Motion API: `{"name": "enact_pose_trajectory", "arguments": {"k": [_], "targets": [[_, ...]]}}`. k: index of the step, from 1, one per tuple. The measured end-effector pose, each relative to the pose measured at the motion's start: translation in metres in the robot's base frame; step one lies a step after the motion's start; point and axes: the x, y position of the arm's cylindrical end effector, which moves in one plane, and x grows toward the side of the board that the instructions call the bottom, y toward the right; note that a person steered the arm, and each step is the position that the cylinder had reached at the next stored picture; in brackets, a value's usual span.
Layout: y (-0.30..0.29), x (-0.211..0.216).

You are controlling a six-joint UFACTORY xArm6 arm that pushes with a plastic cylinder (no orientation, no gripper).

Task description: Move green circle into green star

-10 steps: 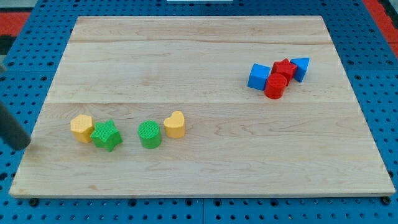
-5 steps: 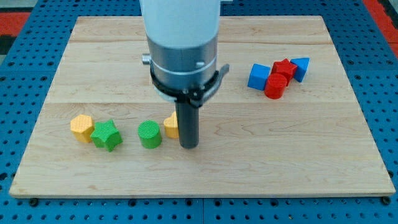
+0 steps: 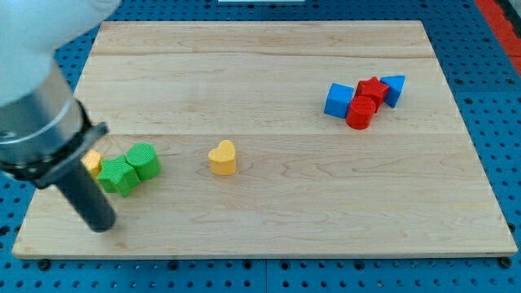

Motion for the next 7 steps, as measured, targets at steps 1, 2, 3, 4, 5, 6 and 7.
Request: {"name": "enact_pose_trajectory", "arguments": {"k": [1, 2, 3, 4, 5, 6, 7], "targets": [[-0.001, -0.001], [0.023, -0.012], [0.035, -0.035], [0.028, -0.04], [0.018, -0.046], [0.015, -0.046], [0.013, -0.046]]}}
